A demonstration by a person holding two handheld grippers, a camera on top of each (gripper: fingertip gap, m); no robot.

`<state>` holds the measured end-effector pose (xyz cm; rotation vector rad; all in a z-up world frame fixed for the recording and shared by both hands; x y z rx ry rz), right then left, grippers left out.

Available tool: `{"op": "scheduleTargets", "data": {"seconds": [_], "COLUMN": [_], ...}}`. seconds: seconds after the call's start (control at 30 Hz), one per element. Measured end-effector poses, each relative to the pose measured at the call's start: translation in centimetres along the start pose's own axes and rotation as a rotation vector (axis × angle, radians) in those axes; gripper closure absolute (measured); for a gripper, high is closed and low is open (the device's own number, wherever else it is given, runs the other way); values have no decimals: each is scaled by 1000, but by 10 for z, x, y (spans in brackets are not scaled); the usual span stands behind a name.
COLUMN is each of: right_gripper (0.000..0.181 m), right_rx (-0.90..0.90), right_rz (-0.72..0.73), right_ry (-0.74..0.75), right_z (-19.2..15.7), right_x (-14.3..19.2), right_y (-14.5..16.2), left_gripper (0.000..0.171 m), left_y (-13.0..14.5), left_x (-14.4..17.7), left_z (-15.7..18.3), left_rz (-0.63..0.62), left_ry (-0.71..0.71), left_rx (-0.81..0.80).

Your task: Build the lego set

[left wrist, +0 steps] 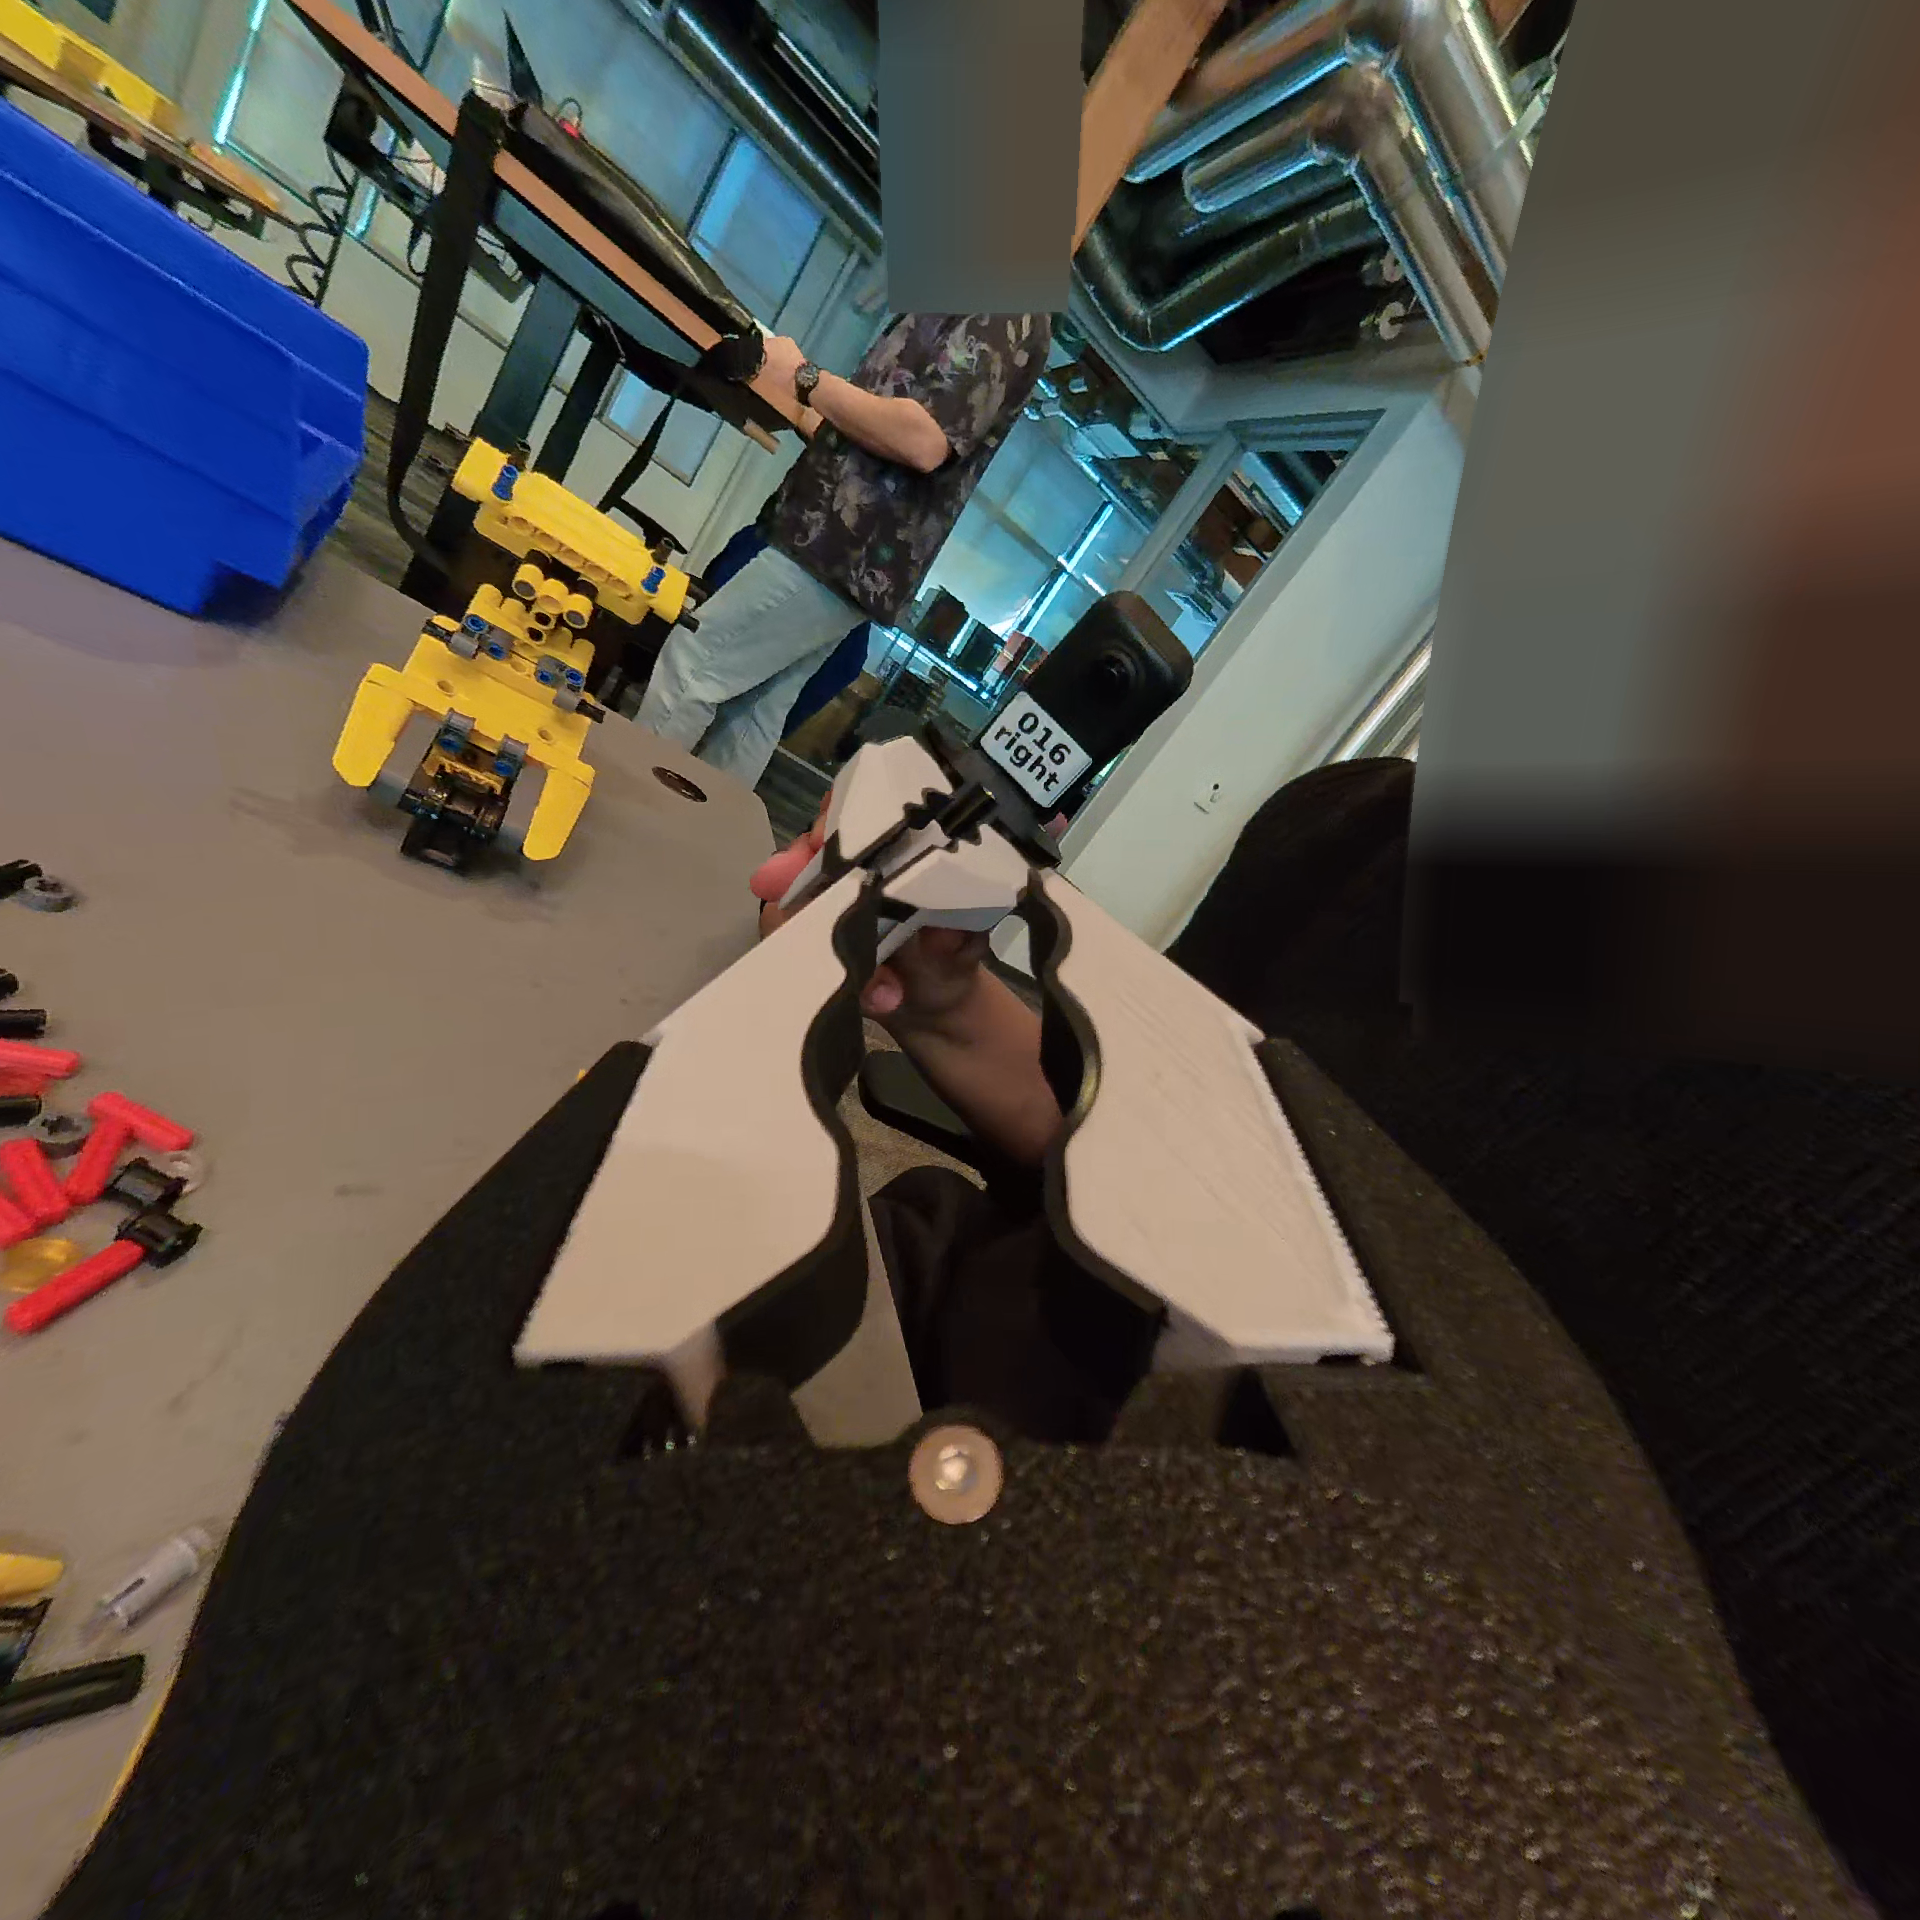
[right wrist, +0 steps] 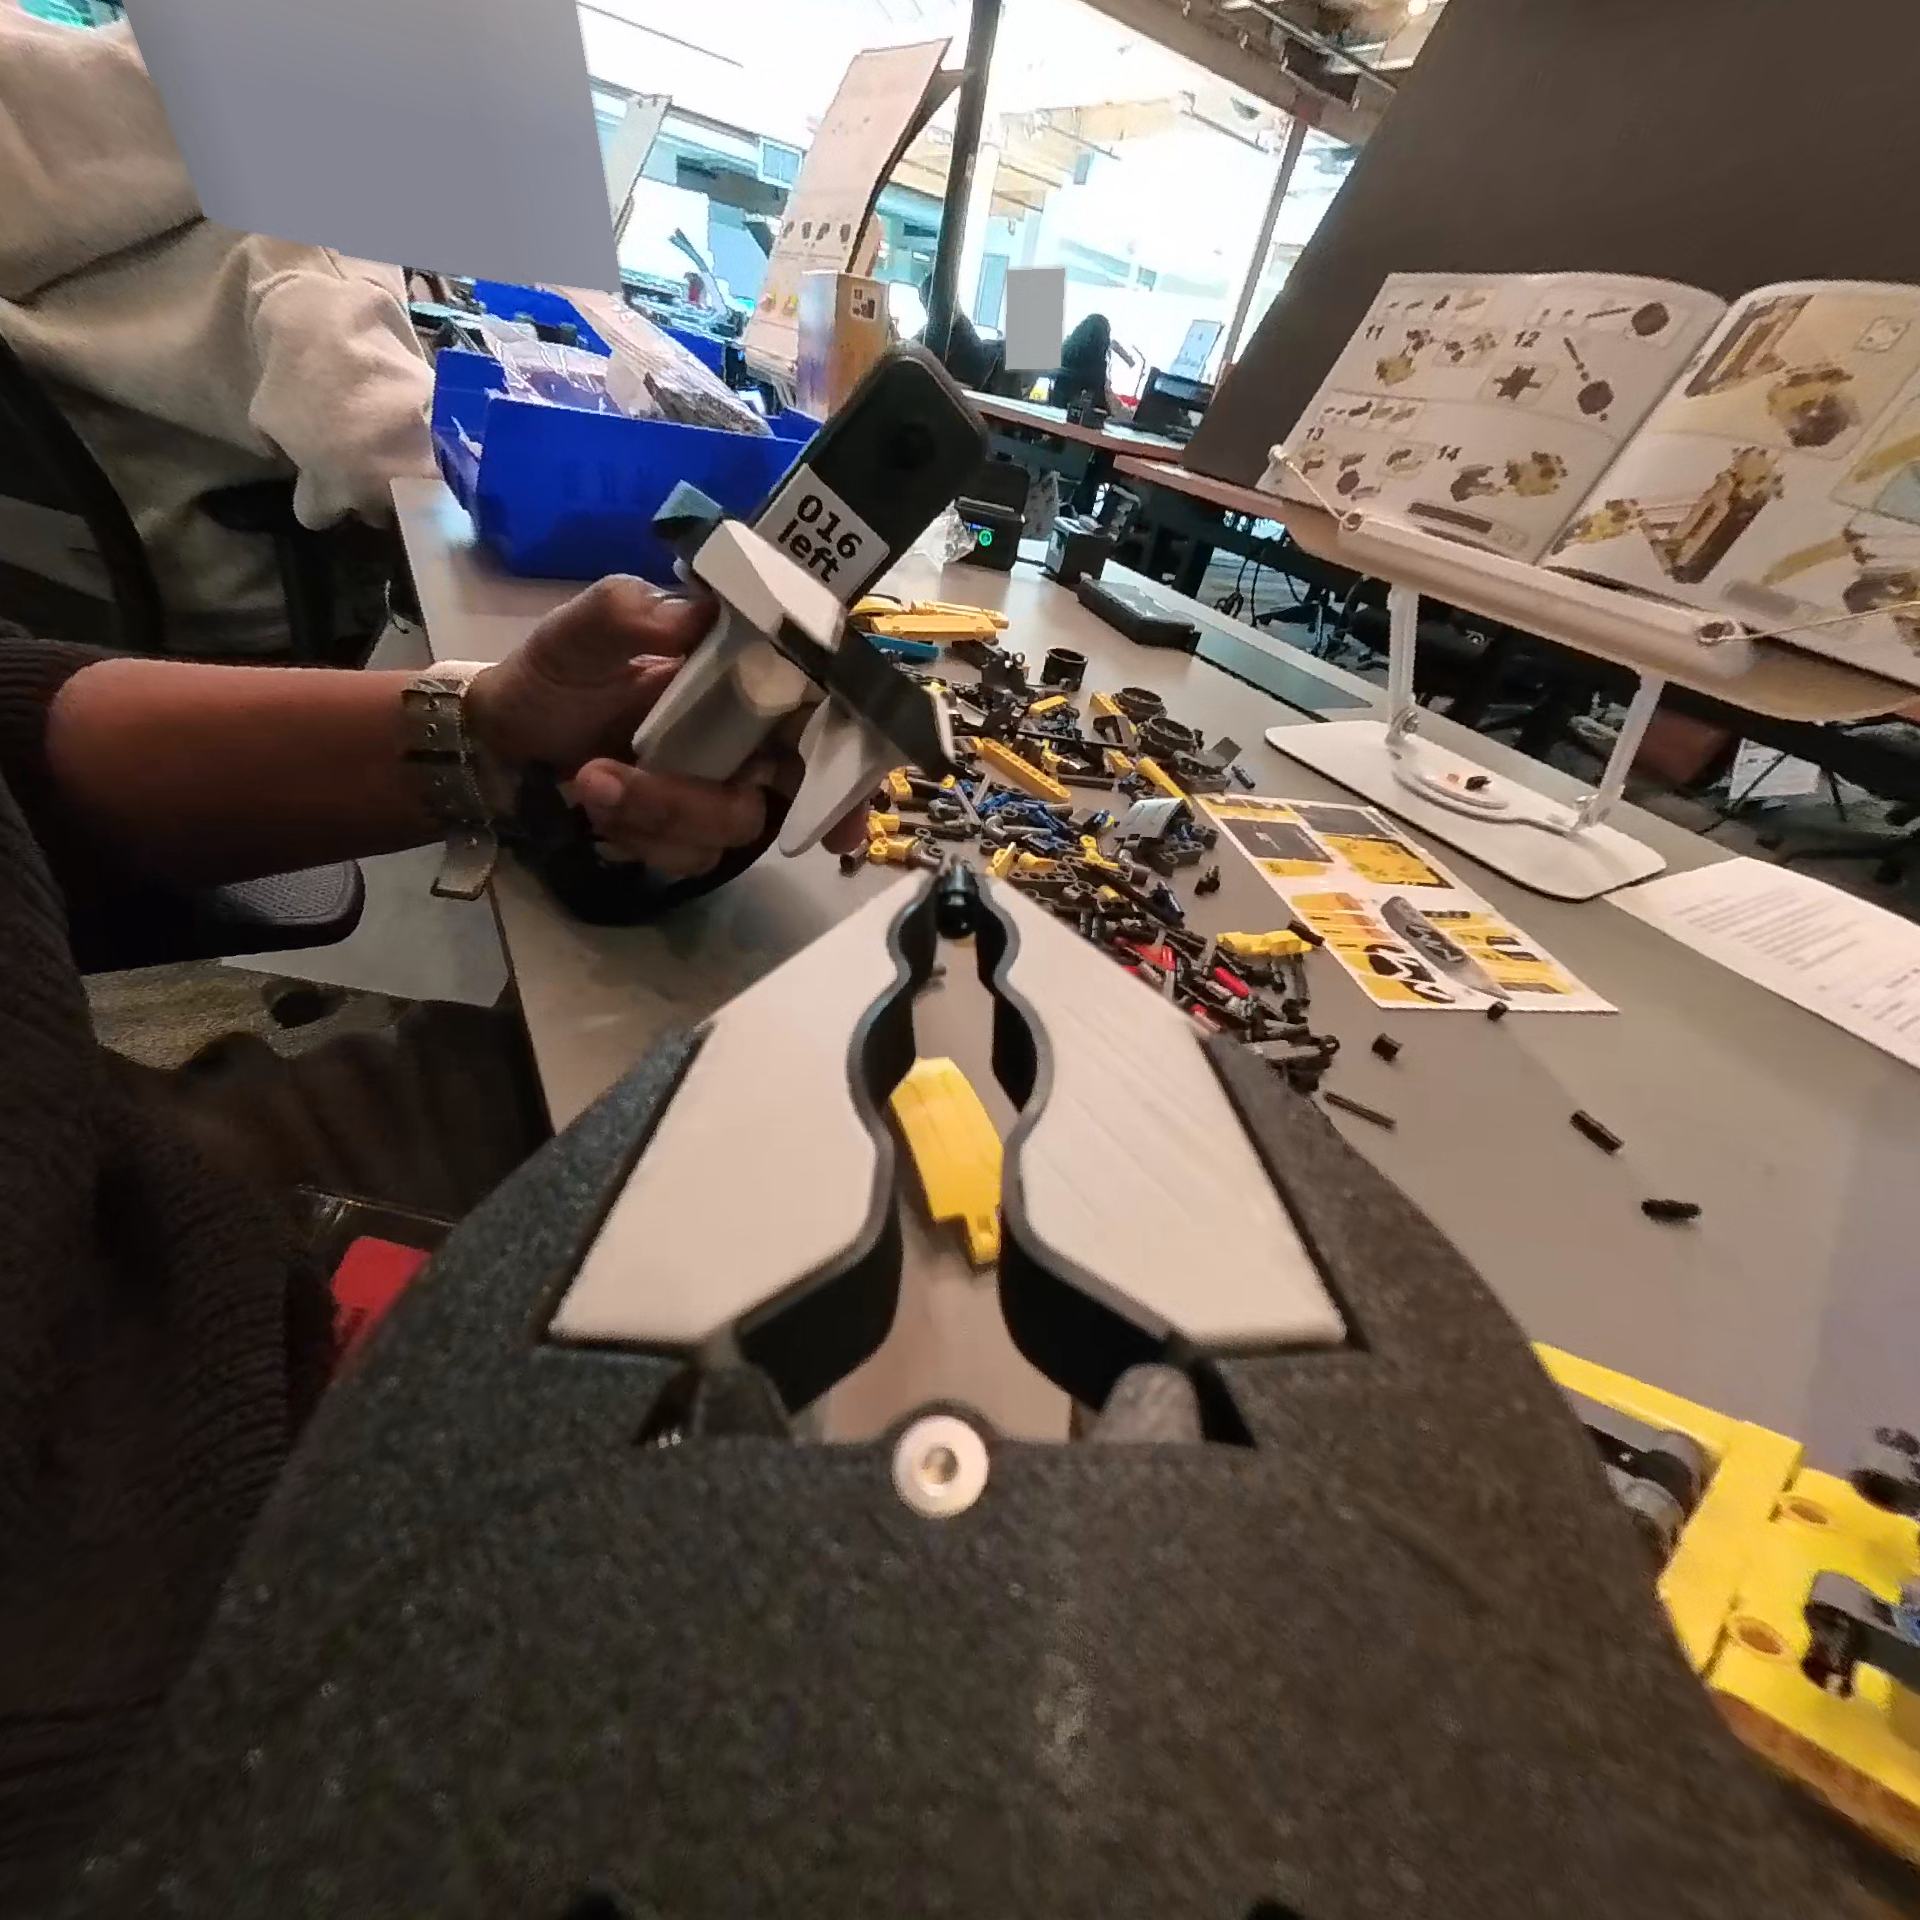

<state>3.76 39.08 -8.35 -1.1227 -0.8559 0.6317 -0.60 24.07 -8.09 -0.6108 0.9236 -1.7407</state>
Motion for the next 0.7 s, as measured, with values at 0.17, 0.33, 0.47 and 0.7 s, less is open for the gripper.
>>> {"op": "scheduleTargets", "data": {"seconds": [0.17,0.33,0.47,0.7], "right_gripper": [177,177,176,177], "right_rx": [-45,-87,-72,-62], "right_rz": [26,71,47,33], "right_ry": [-4,18,29,13], "right_z": [5,13,12,14], "right_x": [3,7,4,-1], "right_y": [0,-1,-1,0], "left_gripper": [143,142,142,142], "left_y": [-1,-1,-2,-2], "left_x": [1,2,2,2], "left_z": [-1,-1,0,0], "left_rz": [8,16,17,18], "left_ry": [-5,-18,-42,-49], "left_rx": [2,-10,-30,-39]}}
Point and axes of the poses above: each gripper's, where its closed fingertips meet, x back along the fingers, y out of its underside, z = x × y across the jaws, the point moved 7 cm from there along x, back along the fingers, and after that the axes turned 12 degrees about -z, right-handed, at the moved point
